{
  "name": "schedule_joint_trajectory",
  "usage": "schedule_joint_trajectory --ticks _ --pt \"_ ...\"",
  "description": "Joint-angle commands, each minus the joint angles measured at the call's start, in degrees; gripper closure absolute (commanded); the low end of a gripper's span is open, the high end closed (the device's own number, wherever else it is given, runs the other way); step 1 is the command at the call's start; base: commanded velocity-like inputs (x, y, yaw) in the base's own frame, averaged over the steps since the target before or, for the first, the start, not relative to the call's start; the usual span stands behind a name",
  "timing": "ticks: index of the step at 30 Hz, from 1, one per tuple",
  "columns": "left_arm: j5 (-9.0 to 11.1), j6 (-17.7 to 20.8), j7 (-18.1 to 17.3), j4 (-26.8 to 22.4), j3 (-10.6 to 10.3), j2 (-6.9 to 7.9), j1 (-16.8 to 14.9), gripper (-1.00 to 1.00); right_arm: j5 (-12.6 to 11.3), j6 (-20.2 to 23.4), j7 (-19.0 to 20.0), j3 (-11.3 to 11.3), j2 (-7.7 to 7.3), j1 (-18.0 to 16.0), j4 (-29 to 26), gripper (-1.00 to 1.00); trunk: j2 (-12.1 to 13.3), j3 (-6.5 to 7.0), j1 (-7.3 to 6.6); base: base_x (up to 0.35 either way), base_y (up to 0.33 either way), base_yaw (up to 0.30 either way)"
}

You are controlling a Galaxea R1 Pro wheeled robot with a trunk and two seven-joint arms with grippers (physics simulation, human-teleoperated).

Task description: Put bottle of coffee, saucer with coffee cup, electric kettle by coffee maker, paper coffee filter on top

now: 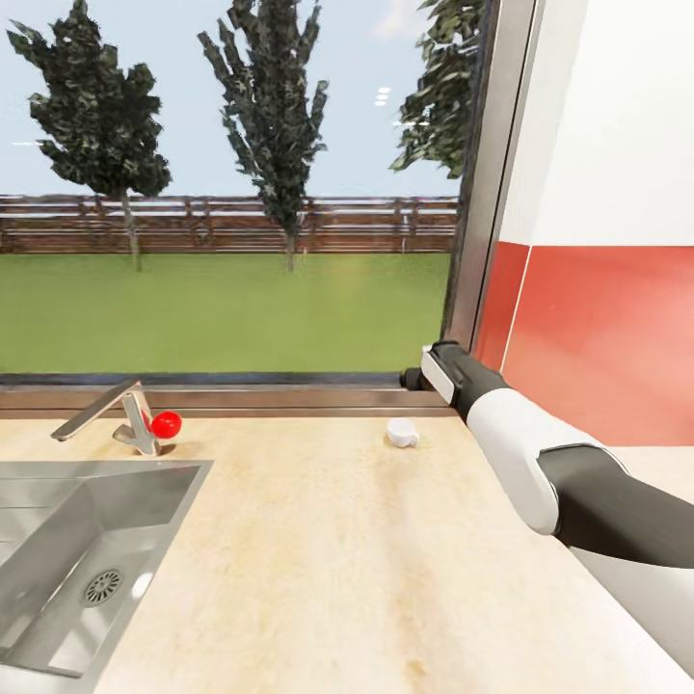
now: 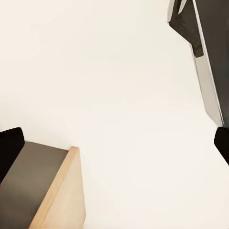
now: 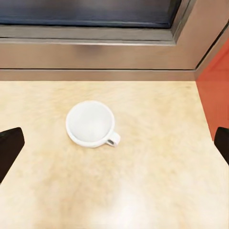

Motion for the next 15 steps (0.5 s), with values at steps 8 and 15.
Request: schedule_joint_trajectory --ticks 8,15 --pt "-0.61 0.17 0.18 -0.01 0.28 -0.08 0.28 -1.00 -0.62 0.14 -0.34 0.46 -0.03 0.02 0.22 -1.00 -0.08 -0.09 0.04 0.105 0.000 0.000" --pt "-0.61 0.17 0.25 -0.06 0.26 -0.10 0.30 -1.00 -0.62 -0.72 -0.38 0.43 -0.15 0.03 0.23 -1.00 -0.08 -0.09 0.04 0.006 0.000 0.000"
